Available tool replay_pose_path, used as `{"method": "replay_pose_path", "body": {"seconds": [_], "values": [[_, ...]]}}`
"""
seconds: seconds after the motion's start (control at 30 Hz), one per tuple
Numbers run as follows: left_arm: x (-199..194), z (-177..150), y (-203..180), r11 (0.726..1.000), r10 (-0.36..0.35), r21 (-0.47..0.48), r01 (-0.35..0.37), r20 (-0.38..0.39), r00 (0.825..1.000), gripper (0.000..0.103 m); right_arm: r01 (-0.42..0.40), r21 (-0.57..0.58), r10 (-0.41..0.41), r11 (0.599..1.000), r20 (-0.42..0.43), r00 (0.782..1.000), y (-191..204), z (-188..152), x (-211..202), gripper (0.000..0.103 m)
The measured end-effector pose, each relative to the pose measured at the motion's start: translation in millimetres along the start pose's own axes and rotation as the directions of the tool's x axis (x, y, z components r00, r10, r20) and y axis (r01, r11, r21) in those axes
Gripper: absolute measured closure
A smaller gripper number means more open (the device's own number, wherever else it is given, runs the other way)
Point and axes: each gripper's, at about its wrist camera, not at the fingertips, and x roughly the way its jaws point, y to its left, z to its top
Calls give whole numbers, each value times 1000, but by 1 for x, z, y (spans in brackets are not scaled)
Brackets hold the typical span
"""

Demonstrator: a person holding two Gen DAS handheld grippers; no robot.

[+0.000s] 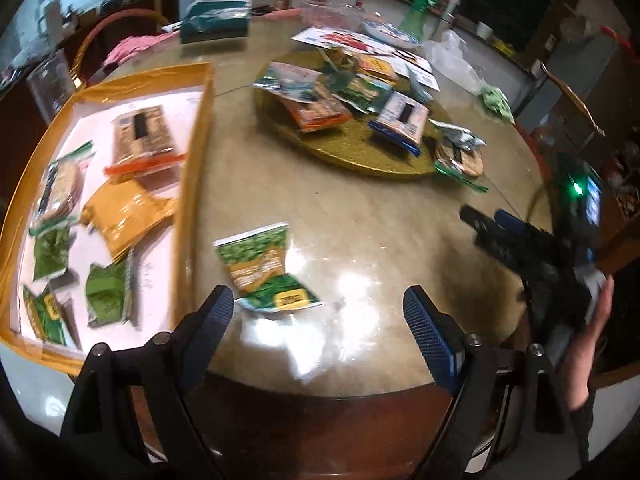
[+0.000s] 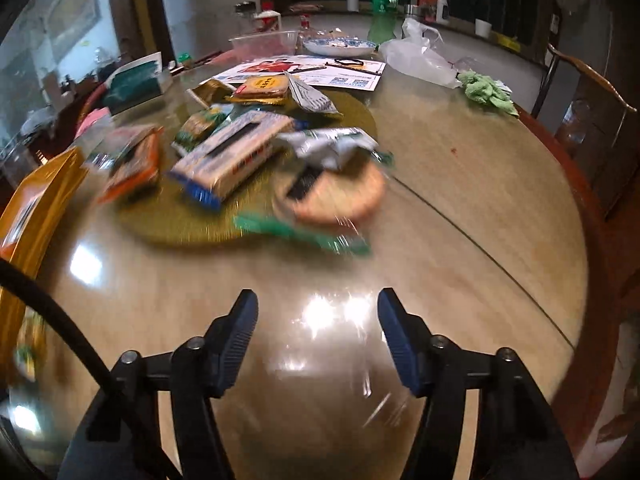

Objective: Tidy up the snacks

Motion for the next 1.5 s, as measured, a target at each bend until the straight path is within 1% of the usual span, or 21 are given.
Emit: {"method": "replay_pose_path", "body": {"seconds": [0.07,0.13,0.17,0.2,0.23,0.33,0.43,0.47,0.53,0.57,0.63,0.67,0.83,0.97,1.07,1.13,1.23,1.3,1.33,1.43,1.5], "values": [[2,4,-10,1000,3,19,-3,0,1000,16,-16,16,16,1000,12,1000,-11,-7,-5,41],[5,8,-18,1000,-14,27,14,-11,1000,16,-78,56,78,995,12,997,-21,-5,-5,27],[6,10,-22,999,-22,30,22,-19,1000,16,-109,101,110,989,-2,994,-27,1,-1,11],[6,11,-27,999,-25,38,25,-22,999,16,-127,127,129,984,-9,992,-30,8,4,5],[5,11,-30,999,-23,45,24,-19,1000,16,-142,145,146,979,-14,989,-30,14,8,5],[0,8,-35,998,-4,65,4,4,1000,16,-203,198,210,959,-13,978,-31,43,29,4],[-4,3,-30,999,8,46,-8,13,1000,16,-255,252,271,934,-29,962,-28,69,48,4],[-4,2,-26,999,11,35,-12,10,1000,16,-247,245,262,938,-32,964,-25,75,53,4],[-5,1,-19,1000,17,11,-17,13,1000,16,-125,192,135,973,-40,990,-13,86,65,4],[-6,1,-15,1000,17,-3,-17,16,1000,16,-75,165,83,983,-43,996,-7,87,69,6],[-8,0,-11,1000,16,-19,-16,20,1000,16,25,126,-19,992,-48,999,-1,86,70,20],[-9,0,-8,1000,16,-26,-15,25,1000,16,40,114,-35,993,-45,998,1,83,67,28],[-3,4,-9,1000,0,-29,0,13,1000,16,-3,72,5,997,-36,999,-8,47,38,28],[4,12,-26,1000,-13,24,13,7,1000,16,-67,-20,67,998,-16,998,-9,4,5,28],[15,22,-48,996,-43,79,44,-17,999,16,-112,-61,112,992,-16,994,-14,-24,-19,28],[26,28,-64,990,-70,118,75,-48,996,16,-137,-90,137,986,-6,991,-14,-34,-25,28],[47,35,-91,971,-122,191,145,-125,985,16,-182,-145,182,973,-14,983,-14,-40,-30,28],[62,38,-111,946,-172,246,213,-180,969,16,-205,-193,205,960,-23,979,-7,-44,-32,28],[68,37,-116,940,-180,256,228,-196,964,16,-212,-211,211,954,-24,977,-5,-45,-32,28],[84,39,-122,934,-213,235,268,-237,948,16,-235,-239,237,942,-22,971,-4,-50,-34,28],[89,37,-121,932,-259,187,312,-260,930,17,-244,-255,247,936,-23,969,-4,-53,-35,28]]}}
